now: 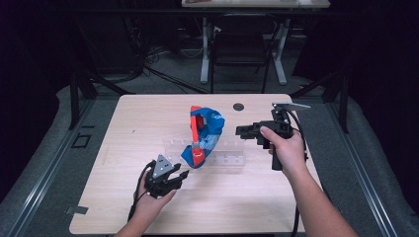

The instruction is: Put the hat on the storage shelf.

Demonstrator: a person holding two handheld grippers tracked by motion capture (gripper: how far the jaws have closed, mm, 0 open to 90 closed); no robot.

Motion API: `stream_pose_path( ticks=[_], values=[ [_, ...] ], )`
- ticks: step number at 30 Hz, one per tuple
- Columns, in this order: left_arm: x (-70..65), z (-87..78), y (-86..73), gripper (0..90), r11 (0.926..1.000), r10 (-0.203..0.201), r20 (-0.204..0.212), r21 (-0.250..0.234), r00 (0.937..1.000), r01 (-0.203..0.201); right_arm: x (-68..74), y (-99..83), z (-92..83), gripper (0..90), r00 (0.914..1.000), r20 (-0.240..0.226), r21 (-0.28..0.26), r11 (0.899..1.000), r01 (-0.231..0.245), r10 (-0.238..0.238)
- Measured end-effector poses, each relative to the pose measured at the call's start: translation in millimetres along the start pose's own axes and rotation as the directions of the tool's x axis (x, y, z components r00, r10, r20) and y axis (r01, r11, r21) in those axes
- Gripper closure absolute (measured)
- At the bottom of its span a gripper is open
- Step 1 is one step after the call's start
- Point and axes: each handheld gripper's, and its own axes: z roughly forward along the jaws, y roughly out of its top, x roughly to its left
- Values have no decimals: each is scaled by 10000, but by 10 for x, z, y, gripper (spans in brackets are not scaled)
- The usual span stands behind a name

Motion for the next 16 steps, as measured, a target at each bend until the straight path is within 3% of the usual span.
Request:
stream_pose_path(
  ticks=[11,16],
  values=[
    [136,-93,-125,500,9997,-202,-321,-155,9993,197,-109,-249,-98,593,9940,877,-319,9971,684,-654],
    [83,-40,-153,501,10000,16,-95,-17,10000,-16,-212,-419,-156,578,9838,1444,-430,9926,1139,-1066]
  ],
)
